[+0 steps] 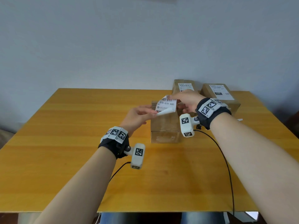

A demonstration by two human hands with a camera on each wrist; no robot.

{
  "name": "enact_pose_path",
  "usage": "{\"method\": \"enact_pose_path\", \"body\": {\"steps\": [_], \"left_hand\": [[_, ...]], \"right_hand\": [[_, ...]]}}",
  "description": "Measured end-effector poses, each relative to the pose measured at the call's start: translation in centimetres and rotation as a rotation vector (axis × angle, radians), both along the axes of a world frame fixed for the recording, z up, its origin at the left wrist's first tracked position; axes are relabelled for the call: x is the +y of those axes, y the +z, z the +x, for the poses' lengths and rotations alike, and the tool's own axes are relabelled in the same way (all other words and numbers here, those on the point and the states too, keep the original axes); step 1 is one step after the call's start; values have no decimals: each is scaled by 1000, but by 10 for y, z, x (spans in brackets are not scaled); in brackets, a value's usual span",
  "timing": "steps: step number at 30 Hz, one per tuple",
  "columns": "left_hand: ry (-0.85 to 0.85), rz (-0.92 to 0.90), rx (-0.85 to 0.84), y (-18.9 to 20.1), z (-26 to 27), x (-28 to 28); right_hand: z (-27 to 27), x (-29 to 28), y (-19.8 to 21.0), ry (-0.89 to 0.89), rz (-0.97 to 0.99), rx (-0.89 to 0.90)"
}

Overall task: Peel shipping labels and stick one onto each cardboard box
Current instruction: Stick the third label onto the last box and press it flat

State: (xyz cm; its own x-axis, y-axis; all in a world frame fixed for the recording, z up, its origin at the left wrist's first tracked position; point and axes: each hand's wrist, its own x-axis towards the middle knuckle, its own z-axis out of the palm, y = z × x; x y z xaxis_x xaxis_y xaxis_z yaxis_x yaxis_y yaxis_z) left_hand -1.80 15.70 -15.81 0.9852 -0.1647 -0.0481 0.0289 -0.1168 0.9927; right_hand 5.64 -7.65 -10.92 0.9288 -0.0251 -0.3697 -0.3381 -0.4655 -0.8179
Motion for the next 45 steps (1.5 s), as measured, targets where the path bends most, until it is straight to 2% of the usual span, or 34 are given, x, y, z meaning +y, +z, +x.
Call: {"method": "enact_pose_path", "body": {"steps": [9, 15, 20, 31, 45], "left_hand": [[-49, 93, -73, -18, -1, 1], [-50, 76, -56, -23, 1, -4], [-51, 74, -44, -28, 4, -5], [-58, 124, -27, -31, 7, -6], [-77, 169, -41, -34, 15, -4]], "right_hand": [[16, 2, 17, 131, -219, 113], [26, 4, 4, 135, -300, 71], [25, 6, -4, 220, -408, -2], [24, 6, -11, 254, -379, -109], [28, 6, -30, 182, -293, -191]]}}
